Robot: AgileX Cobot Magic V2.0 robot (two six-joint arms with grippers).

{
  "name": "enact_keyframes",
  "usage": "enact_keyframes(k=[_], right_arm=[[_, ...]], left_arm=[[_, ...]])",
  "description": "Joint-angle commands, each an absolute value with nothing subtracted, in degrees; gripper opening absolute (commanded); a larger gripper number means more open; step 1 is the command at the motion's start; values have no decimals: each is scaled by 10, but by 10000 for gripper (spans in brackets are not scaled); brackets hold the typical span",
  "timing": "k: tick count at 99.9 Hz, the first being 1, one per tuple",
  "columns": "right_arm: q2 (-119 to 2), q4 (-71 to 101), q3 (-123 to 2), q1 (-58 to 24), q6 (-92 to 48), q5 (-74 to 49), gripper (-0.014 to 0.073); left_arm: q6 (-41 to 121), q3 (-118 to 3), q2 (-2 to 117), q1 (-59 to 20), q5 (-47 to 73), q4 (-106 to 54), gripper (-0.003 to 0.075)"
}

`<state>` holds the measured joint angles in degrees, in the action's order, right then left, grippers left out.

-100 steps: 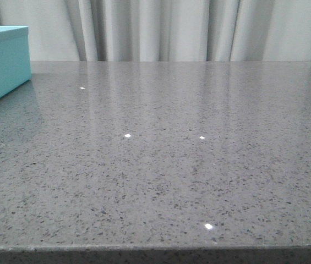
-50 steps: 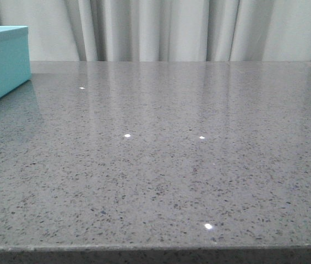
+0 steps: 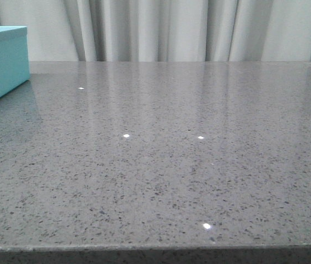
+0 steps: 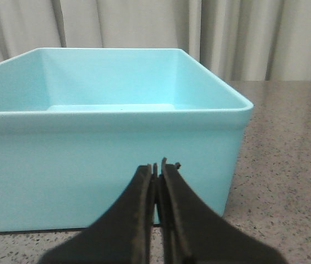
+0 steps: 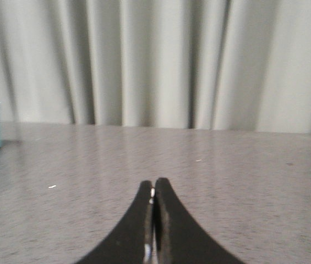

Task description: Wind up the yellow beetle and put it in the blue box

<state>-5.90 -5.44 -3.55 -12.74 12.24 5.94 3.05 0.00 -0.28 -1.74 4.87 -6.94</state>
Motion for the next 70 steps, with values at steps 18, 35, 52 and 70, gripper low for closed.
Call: enact_keyframes(k=[18,35,52,70], right_arm=[[-33,-38,8,-47,114,105,-118],[5,-38,8,-28,114,39,-118],[19,-38,8,-27,114,3,-118],[19,-38,8,-27,114,3,-118]], left_arm=[[26,12,-21,-16,4,-74,-18],[26,12,-21,-16,4,-74,-18],[26,12,-21,-16,4,-74,-19],[26,12,-21,-16,4,-74,-19]])
